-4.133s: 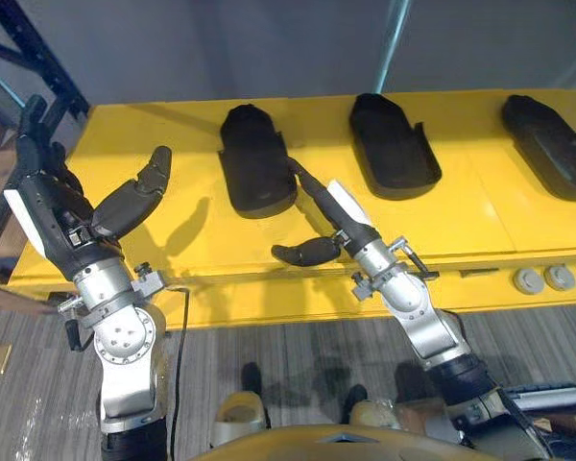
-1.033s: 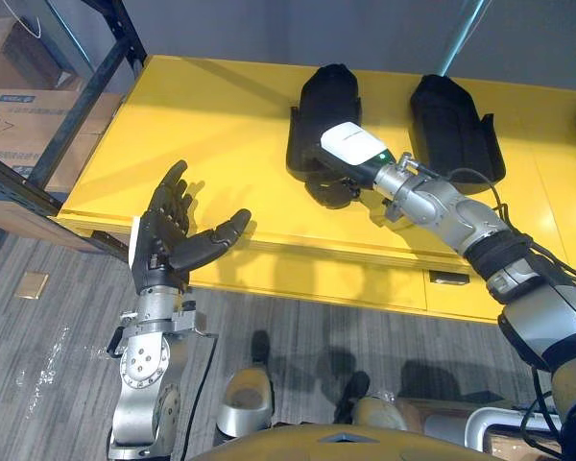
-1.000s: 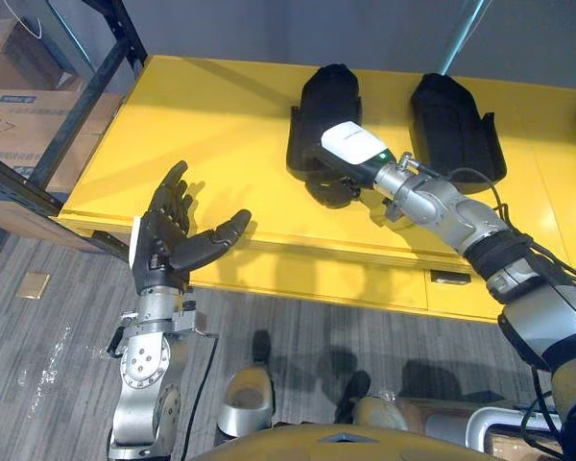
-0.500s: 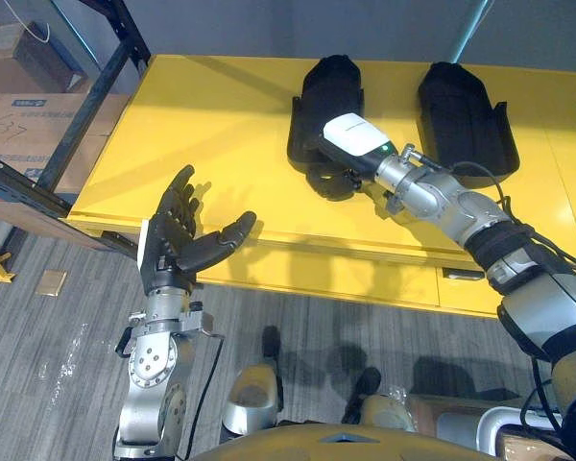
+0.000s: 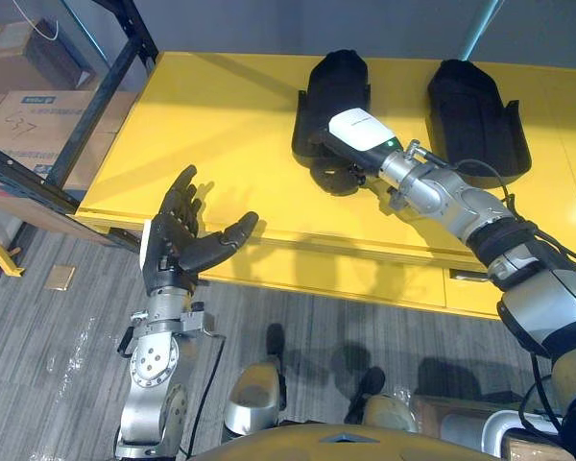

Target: Walk over and take three plastic housings, then place them on the shelf

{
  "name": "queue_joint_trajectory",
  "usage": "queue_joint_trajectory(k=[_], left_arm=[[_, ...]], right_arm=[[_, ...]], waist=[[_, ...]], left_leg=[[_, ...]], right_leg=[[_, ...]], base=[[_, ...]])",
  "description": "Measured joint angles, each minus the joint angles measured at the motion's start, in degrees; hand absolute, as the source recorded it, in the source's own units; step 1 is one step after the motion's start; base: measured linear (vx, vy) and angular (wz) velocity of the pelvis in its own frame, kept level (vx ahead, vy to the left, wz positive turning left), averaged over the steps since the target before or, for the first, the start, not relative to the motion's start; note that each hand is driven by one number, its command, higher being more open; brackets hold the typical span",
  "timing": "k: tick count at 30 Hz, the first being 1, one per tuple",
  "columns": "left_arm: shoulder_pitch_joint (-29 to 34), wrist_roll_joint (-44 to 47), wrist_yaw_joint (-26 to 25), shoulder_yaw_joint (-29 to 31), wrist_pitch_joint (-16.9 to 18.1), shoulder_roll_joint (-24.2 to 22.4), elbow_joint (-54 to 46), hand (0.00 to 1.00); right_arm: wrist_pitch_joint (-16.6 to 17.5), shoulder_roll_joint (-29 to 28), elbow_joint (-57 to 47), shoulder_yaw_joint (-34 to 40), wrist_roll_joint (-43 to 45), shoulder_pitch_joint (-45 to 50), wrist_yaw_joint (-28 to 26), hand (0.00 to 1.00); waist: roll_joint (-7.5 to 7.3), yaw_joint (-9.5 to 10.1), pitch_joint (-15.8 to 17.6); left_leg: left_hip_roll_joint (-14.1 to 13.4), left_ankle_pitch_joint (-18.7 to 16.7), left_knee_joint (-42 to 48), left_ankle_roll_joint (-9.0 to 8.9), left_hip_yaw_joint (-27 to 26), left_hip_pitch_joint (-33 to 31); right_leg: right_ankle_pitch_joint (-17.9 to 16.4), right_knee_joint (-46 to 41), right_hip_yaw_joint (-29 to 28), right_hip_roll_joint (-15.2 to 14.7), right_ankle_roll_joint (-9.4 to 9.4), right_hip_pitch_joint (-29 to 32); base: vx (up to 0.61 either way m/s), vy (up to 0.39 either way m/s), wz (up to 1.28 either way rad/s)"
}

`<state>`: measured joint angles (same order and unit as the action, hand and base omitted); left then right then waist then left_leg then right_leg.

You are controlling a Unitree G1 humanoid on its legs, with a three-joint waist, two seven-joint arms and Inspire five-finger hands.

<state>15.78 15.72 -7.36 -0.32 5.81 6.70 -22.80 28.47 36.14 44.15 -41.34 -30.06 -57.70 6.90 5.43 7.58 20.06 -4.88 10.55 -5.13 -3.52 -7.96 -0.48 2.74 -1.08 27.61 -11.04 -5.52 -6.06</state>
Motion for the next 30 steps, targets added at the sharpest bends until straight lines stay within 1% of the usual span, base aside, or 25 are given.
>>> queue_joint_trajectory(k=[4, 7, 9, 11, 14, 15, 17, 18, 19, 21, 23, 26, 28, 30], left_arm=[[0.0, 0.0, 0.0, -0.3, 0.0, 0.1, 0.0, 1.00], [0.1, 0.0, 0.0, -0.9, 0.0, 0.2, 0.0, 1.00], [0.3, 0.0, 0.0, -0.8, 0.0, 0.3, 0.0, 1.00], [0.3, 0.0, 0.1, -0.9, 0.0, 0.6, 0.0, 1.00], [0.2, 0.0, 0.1, -0.8, -0.6, 0.8, 0.0, 1.00], [0.3, 0.0, 0.2, -0.9, -1.4, 0.9, 0.0, 1.00], [0.5, 0.0, 0.3, -0.9, -1.5, 1.1, 0.0, 1.00], [0.5, 0.0, 0.3, -0.9, -1.6, 1.4, 0.0, 1.00], [0.4, 0.0, 0.3, -0.9, -1.7, 1.5, 0.0, 1.00], [0.4, 0.0, 0.5, -0.9, -2.4, 2.4, 0.1, 1.00], [0.4, -0.1, 0.6, -0.8, -2.7, 2.7, 0.7, 1.00], [0.2, -0.1, 0.9, -0.8, -3.6, 2.8, 2.3, 1.00], [0.2, -0.1, 1.0, -0.6, -3.7, 2.8, 3.3, 1.00], [0.2, -0.2, 1.1, -0.4, -3.7, 2.8, 3.4, 1.00]], right_arm=[[0.6, 0.2, -0.3, -0.2, -0.1, 0.0, -0.9, 1.00], [0.4, 2.4, -4.4, -0.2, -0.1, 0.6, -4.3, 1.00], [0.3, 2.9, -7.3, -0.2, 0.1, 1.2, -7.1, 1.00], [-0.3, 4.0, -12.6, -0.4, 0.2, 3.6, -11.7, 1.00], [-1.8, 4.6, -17.0, 0.1, 3.4, 6.5, -16.7, 1.00], [-2.4, 4.6, -18.6, 0.2, 4.7, 7.8, -18.8, 1.00], [-3.1, 4.6, -20.9, 0.2, 6.2, 9.4, -21.6, 1.00], [-3.8, 4.6, -23.0, 0.0, 6.9, 10.9, -23.9, 1.00], [-3.9, 4.6, -23.3, 0.0, 7.0, 11.1, -24.2, 1.00], [-4.8, 4.6, -25.7, -1.2, 7.2, 12.2, -25.3, 1.00], [-6.1, 4.6, -27.2, -1.9, 6.5, 12.6, -25.5, 1.00], [-8.1, 4.6, -28.2, -2.1, 5.6, 13.5, -24.9, 1.00], [-9.0, 4.6, -28.2, -2.1, 5.0, 14.3, -23.8, 1.00], [-9.1, 4.7, -28.2, -2.1, 2.7, 14.7, -20.4, 1.00]], waist=[[0.36, -0.08, -0.2], [0.50, 0.08, -0.3], [0.47, 0.09, -0.3], [0.35, -0.09, -0.6], [0.25, -0.38, -0.9], [0.07, -0.38, -1.7], [-0.52, -0.32, -2.9], [-1.24, -0.38, -4.1], [-1.36, -0.40, -4.3], [-2.36, -0.67, -5.3], [-2.84, -0.90, -5.8], [-3.06, -0.85, -6.6], [-3.07, -0.74, -6.6], [-3.09, -0.77, -6.6]], left_leg=[[0.0, -0.1, 0.0, -0.15, -0.1, 0.1], [-0.1, -0.1, 0.0, -0.09, -0.2, 0.1], [-0.1, -0.1, 0.0, -0.13, -1.0, 0.7], [-0.2, -0.2, 0.0, -0.23, -1.6, 1.1], [-0.5, -0.3, 0.0, -0.38, -2.2, 1.4], [-0.6, -0.4, 0.0, -0.39, -2.5, 1.4], [-0.7, -0.7, 0.0, -0.52, -2.9, 1.7], [-0.8, -0.9, 0.0, -0.56, -3.1, 1.8], [-0.8, -0.9, 0.0, -0.58, -3.1, 1.8], [-0.8, -1.0, 0.0, -0.60, -3.5, 2.0], [-0.8, -1.1, 0.0, -0.58, -3.6, 2.1], [-0.8, -1.1, 0.0, -0.56, -3.8, 2.3], [-0.8, -1.4, 0.0, -0.85, -3.8, 2.8], [-0.8, -1.6, 0.0, -0.74, -3.8, 2.8]], right_leg=[[0.0, 0.0, -0.1, 0.0, -0.01, 0.0], [0.0, 0.0, -0.2, 0.0, -0.02, 0.0], [0.0, 0.0, -1.0, 0.0, -0.05, 0.0], [0.1, 0.1, -1.4, 0.0, -0.10, -0.2], [0.1, 0.2, -1.5, 0.2, -0.08, -0.2], [0.1, 0.2, -1.7, 0.3, -0.07, -0.1], [0.1, 0.3, -2.3, 0.4, -0.05, -0.1], [0.1, 0.4, -2.6, 0.5, -0.07, -0.1], [0.1, 0.5, -2.7, 0.5, -0.09, -0.1], [0.2, 0.6, -2.8, 0.5, -0.31, -0.1], [0.3, 0.8, -2.8, 0.5, -0.30, -0.2], [0.5, 1.2, -2.9, 0.5, -0.12, -0.5], [0.5, 1.3, -2.9, 0.5, -0.11, -1.1], [0.5, 1.4, -2.9, 0.6, -0.07, -1.1]], base=[[0.00, 0.000, 0.00], [0.00, 0.000, -0.02], [0.00, -0.003, -0.16], [0.01, -0.014, -0.14], [0.00, -0.026, -0.10], [0.00, -0.022, -0.11], [0.03, -0.019, -0.12], [0.04, -0.023, -0.09], [0.04, -0.028, -0.09], [0.02, -0.016, -0.07], [0.00, -0.004, -0.04], [0.00, 0.000, -0.01], [0.00, 0.000, 0.00], [0.00, 0.000, 0.00]])
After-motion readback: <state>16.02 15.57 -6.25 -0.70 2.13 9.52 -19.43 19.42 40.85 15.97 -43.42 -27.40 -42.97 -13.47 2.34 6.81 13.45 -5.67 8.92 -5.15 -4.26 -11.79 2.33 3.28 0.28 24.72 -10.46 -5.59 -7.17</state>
